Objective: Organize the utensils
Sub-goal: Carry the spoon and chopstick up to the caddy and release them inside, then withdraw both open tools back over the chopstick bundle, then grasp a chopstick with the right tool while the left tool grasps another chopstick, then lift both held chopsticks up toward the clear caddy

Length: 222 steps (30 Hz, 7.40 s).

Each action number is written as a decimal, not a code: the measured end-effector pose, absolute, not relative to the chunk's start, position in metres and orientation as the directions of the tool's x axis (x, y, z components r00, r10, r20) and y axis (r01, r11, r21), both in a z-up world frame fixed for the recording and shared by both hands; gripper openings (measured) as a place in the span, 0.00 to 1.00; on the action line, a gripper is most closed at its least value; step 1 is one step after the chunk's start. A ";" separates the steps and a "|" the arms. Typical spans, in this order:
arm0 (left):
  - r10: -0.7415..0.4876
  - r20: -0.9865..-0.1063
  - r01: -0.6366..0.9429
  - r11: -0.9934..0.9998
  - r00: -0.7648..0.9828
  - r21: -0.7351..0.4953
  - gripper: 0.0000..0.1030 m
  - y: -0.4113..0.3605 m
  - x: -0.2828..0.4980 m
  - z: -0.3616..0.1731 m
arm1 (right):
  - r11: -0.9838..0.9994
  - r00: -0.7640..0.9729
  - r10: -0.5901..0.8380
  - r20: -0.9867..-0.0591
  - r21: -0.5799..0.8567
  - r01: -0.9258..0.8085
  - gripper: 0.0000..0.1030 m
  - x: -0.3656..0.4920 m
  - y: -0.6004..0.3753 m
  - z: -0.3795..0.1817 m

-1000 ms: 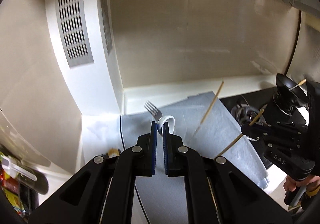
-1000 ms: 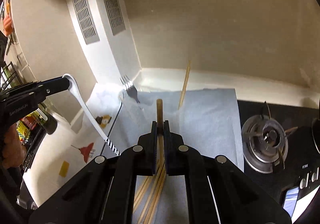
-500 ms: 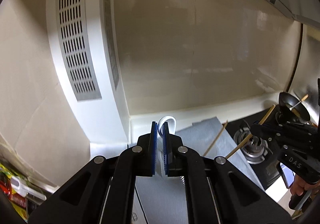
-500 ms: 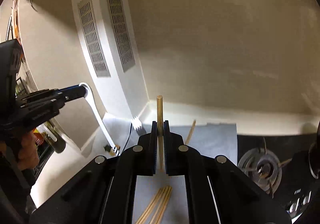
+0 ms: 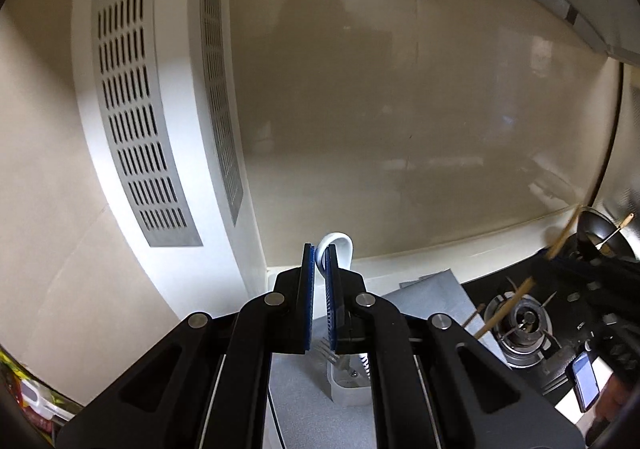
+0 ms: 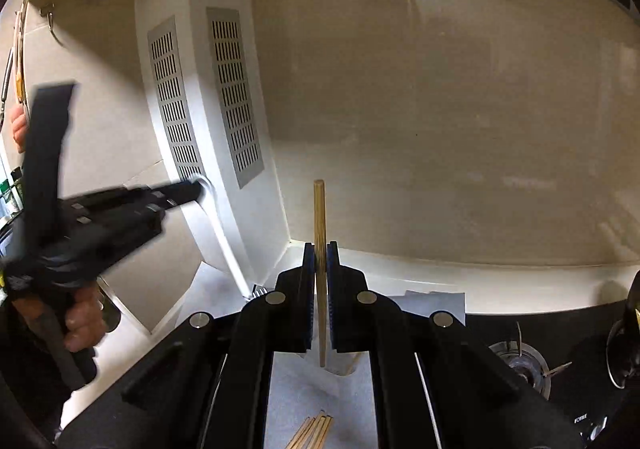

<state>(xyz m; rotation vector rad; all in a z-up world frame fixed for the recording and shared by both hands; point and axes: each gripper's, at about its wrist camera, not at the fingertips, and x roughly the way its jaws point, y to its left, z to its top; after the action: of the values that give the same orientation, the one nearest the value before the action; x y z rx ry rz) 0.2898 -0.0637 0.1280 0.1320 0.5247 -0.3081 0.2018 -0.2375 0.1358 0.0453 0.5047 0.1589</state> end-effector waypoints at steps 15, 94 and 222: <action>-0.199 -0.645 0.317 0.946 0.738 0.071 0.05 -0.071 0.324 0.059 | 0.990 0.807 0.138 -0.574 0.077 -0.114 0.06 0.226 -0.233 0.084; 0.033 -0.918 0.222 0.966 0.395 0.130 0.89 -0.021 0.211 -0.098 | 0.975 0.309 0.185 -0.933 0.214 0.061 0.11 0.182 -0.246 -0.141; -0.407 -0.640 0.436 0.891 0.652 -0.122 0.05 -0.029 0.213 0.107 | 0.966 0.785 0.252 -0.566 0.189 -0.173 0.06 0.147 -0.252 0.094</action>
<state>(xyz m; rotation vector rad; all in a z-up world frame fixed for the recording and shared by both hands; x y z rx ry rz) 0.2126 -0.0285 0.1073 0.0440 0.7153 -0.4787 0.1474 -0.2516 0.0936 0.1297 0.6281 0.2299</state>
